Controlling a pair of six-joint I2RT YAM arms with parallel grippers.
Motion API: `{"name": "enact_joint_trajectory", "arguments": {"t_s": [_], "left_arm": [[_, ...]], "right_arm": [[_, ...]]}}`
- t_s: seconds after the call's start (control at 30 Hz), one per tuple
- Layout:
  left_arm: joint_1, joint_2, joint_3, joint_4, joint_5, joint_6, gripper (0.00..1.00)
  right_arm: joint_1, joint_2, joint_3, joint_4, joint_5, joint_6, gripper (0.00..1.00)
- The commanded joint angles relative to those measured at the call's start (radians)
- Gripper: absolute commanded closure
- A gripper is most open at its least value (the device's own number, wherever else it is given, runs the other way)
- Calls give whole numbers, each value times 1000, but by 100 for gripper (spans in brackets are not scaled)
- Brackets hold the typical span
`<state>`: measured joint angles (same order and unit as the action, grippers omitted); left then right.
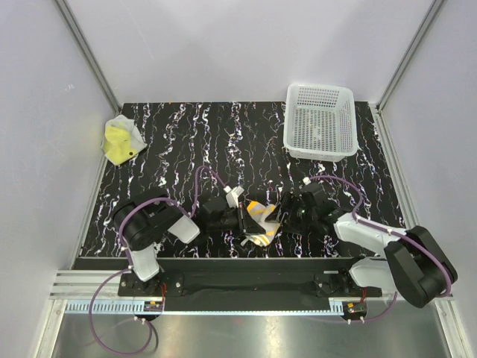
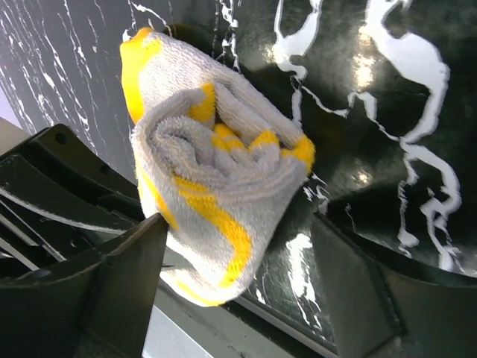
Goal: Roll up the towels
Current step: Roll the towel
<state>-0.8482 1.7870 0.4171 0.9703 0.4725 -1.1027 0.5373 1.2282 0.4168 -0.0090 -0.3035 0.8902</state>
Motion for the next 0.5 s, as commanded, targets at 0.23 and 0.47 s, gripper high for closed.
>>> {"name": "enact_joint_trajectory", "arguments": {"t_s": [0.23,0.47], "left_arm": [[0,41,32,79,83,7,98],[0,-70,70,-201,14,145,80]], "right_arm": [[50,112,40,161,21,27,54],[61,106,65,95,40,26,77]]}}
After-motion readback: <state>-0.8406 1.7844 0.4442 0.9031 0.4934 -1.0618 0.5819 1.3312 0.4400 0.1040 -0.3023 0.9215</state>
